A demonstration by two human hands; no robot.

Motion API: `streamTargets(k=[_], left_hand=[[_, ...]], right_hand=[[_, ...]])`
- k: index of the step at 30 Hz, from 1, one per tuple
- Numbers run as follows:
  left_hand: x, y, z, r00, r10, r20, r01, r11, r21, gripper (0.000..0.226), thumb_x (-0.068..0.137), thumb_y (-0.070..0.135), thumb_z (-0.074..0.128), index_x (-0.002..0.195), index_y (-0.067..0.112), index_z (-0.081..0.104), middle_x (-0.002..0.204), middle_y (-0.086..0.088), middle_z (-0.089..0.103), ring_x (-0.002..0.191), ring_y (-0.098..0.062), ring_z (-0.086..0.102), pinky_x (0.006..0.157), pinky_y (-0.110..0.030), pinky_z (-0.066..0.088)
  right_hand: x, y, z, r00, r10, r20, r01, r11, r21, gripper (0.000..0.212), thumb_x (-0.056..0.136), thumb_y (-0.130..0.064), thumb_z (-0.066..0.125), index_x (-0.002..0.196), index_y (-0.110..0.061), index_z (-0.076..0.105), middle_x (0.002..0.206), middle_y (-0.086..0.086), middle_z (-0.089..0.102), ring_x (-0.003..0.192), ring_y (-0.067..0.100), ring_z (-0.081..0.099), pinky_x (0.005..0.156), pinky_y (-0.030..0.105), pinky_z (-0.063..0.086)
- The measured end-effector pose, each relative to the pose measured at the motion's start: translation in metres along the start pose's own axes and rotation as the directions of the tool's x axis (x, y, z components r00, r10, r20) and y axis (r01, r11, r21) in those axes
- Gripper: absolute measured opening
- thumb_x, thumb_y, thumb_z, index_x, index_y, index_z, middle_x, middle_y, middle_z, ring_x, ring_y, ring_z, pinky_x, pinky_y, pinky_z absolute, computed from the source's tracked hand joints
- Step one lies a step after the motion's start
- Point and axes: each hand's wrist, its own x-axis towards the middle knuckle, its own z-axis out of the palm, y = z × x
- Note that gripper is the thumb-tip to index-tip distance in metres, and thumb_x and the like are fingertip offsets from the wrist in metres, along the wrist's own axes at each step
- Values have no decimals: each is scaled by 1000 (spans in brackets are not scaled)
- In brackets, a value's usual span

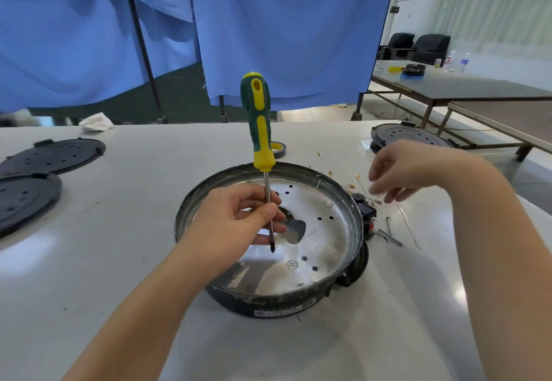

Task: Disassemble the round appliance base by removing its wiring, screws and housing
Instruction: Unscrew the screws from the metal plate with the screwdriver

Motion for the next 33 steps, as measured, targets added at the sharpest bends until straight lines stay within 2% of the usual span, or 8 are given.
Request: streamTargets(k=[3, 6, 12, 15, 20, 24, 29, 33], left_hand=[[-1, 0, 1, 999, 14, 43, -14, 1000, 16, 14, 90, -1, 60, 92, 9, 69, 77, -4, 75, 73, -19, 74, 62, -25, 59], [-2, 0, 1, 995, 28, 92, -33, 998, 58, 16, 89, -1, 61, 90, 13, 69, 78, -3, 75, 73, -18, 73, 64, -22, 58], [-2, -2, 3, 988, 16, 152, -40, 987, 157, 15, 90, 5, 61, 90, 18, 69, 78, 3, 75, 75, -11, 73, 66, -18, 56], [-2, -3, 4, 984, 73, 160, -110, 965, 239, 12, 93, 28, 59, 94, 24, 70, 85, 8, 75, 80, -7, 71, 75, -22, 57], [-11, -3, 6, 948, -51, 315, -149, 801, 579, 74, 53, 91, 52, 111, 45, 57, 105, 28, 63, 97, 11, 58, 85, -19, 47], [-15, -2, 2, 920, -153, 362, -144, 726, 673, 104, 37, 91, 63, 131, 55, 40, 118, 44, 42, 107, 24, 39, 81, -7, 35], [-16, 5, -8, 888, -207, 411, -127, 748, 651, 90, 39, 82, 72, 121, 66, 39, 113, 54, 35, 106, 31, 33, 88, -10, 36], [-14, 9, -20, 854, -264, 448, -132, 722, 679, 88, 35, 84, 71, 116, 72, 40, 112, 53, 37, 110, 23, 40, 97, -18, 39]], right_hand=[[-16, -29, 3, 944, -298, -144, 323, 925, 201, 23, 83, -28, 71, 102, -16, 63, 91, -1, 73, 75, 6, 72, 64, 19, 58], [-36, -62, 18, 851, -513, -112, 489, 697, 524, 54, 78, -42, 71, 125, -24, 52, 108, -7, 71, 97, 9, 70, 80, 25, 58], [-48, -95, 47, 794, -549, -259, 540, 444, 714, 47, 86, -25, 65, 127, -15, 46, 112, 10, 68, 92, 25, 72, 79, 39, 59], [-48, -97, 51, 785, -522, -334, 579, 427, 694, 27, 95, -16, 55, 121, -12, 49, 99, 7, 69, 81, 22, 73, 69, 33, 60], [-42, -87, 32, 778, -388, -493, 625, 406, 667, 21, 96, -16, 53, 117, -12, 50, 94, 4, 67, 73, 15, 70, 65, 32, 60], [-37, -74, 18, 736, -342, -584, 671, 479, 565, 23, 95, -20, 56, 117, -16, 49, 100, 4, 68, 76, 15, 71, 70, 34, 60], [-32, -67, 15, 629, -387, -674, 745, 547, 381, 23, 94, -19, 59, 111, -28, 46, 106, 6, 64, 77, 11, 71, 69, 24, 58], [-26, -66, 17, 623, -403, -670, 746, 565, 353, 27, 93, -20, 62, 114, -25, 46, 100, -4, 62, 77, 12, 71, 69, 24, 58]])
